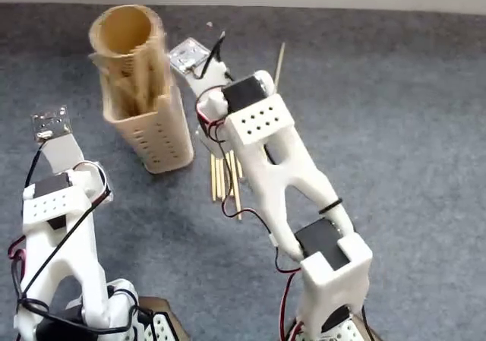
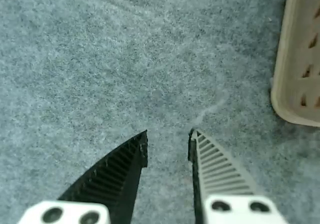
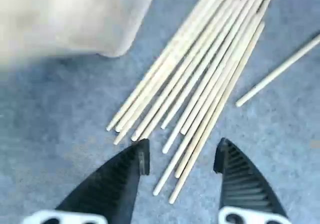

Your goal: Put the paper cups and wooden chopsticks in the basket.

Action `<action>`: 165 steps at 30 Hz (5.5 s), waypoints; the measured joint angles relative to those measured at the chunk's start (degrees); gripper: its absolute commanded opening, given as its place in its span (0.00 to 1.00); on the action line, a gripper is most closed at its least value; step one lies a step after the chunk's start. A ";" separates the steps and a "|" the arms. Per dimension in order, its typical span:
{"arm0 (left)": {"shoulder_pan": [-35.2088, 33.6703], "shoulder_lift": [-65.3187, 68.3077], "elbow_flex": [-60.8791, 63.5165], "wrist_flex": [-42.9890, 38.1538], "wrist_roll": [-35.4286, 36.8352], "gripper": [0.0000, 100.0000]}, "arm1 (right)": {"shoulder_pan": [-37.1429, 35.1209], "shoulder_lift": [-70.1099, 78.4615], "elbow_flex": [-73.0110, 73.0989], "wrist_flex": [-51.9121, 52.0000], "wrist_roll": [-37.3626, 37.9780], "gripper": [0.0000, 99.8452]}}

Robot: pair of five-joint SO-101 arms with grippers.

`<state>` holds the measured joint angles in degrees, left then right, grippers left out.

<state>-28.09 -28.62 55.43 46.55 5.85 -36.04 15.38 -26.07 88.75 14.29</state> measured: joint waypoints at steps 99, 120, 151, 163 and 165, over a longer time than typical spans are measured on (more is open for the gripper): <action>0.00 0.00 0.00 0.00 0.00 0.16 | 16.26 29.80 -25.58 10.11 -1.58 0.01; 0.00 0.00 0.00 0.00 0.00 0.16 | -2.37 10.55 -66.29 -4.66 -10.02 0.01; 1.93 0.00 1.05 -1.76 0.00 0.16 | -4.66 33.23 -69.36 -9.58 -6.68 0.23; 1.93 0.00 1.05 -1.76 0.00 0.16 | -4.66 19.08 -68.92 2.46 -2.11 0.23; 1.93 0.00 1.05 -1.76 0.00 0.16 | -4.48 13.89 -63.74 6.95 -3.43 0.23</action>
<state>-26.15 -28.62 56.48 44.79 5.85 -40.53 29.27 -89.80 95.69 10.86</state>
